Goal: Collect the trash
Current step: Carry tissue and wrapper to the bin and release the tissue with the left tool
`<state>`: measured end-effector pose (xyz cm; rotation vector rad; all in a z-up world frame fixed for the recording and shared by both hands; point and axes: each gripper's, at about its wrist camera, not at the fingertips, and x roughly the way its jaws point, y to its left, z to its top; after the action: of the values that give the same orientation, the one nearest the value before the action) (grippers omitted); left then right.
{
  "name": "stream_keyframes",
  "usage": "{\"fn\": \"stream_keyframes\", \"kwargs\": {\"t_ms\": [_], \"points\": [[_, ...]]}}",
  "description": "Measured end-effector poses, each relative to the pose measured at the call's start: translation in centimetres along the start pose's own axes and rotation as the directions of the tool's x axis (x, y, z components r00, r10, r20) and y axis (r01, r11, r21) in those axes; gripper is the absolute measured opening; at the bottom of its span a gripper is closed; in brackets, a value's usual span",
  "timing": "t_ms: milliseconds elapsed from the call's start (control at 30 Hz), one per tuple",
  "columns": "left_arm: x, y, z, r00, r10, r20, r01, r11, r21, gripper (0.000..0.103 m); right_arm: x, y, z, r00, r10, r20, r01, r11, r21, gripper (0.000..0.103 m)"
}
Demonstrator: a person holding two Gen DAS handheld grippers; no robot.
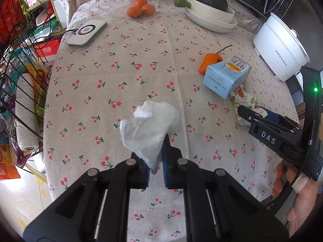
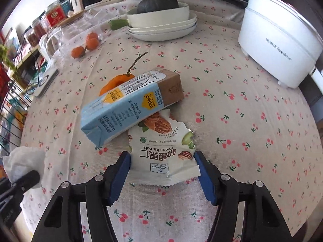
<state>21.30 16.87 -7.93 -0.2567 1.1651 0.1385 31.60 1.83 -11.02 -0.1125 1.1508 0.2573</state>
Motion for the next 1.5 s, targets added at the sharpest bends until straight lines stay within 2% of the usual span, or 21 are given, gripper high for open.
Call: {"fn": "stream_keyframes", "kwargs": {"t_ms": [33,67,200,667,900,1167,1333,1500], "points": [[-0.1,-0.1,0.0,1.000,-0.003,0.002,0.003,1.000,-0.002,0.011,0.0,0.1,-0.1,1.000,0.014,-0.004,-0.014,1.000,-0.018,0.040],[-0.2,-0.1,-0.1,1.000,-0.006,0.004,0.006,1.000,-0.002,0.011,0.1,0.3,-0.2,0.999,0.045,-0.022,-0.046,0.999,-0.029,0.034],[-0.9,-0.9,-0.4,1.000,-0.020,0.016,0.020,1.000,0.007,0.011,-0.3,0.3,-1.4,0.999,0.017,-0.050,-0.020,0.997,-0.074,0.024],[-2.9,-5.2,-2.5,0.998,-0.042,0.047,0.036,0.992,0.118,0.011,-9.8,-8.7,-7.5,0.999,0.042,0.005,-0.042,0.999,0.018,0.021],[-2.9,-7.2,-3.9,0.998,-0.059,0.026,0.055,0.988,0.142,0.011,-12.6,-13.8,-11.2,0.995,0.100,-0.005,-0.098,0.980,0.171,0.021],[-3.5,-9.0,-4.6,0.994,-0.104,0.020,0.099,0.983,0.156,0.011,-14.6,-15.4,-12.2,0.993,0.115,0.026,-0.118,0.974,0.194,0.021],[-3.7,-11.8,-5.8,0.988,-0.155,-0.014,0.154,0.963,0.222,0.011,-15.6,-17.0,-13.8,0.991,0.130,0.027,-0.133,0.968,0.214,0.021],[-3.6,-15.9,-7.5,0.978,-0.202,-0.052,0.208,0.930,0.302,0.011,-16.2,-20.0,-16.7,0.995,0.103,-0.003,-0.099,0.958,0.269,0.021]]}}
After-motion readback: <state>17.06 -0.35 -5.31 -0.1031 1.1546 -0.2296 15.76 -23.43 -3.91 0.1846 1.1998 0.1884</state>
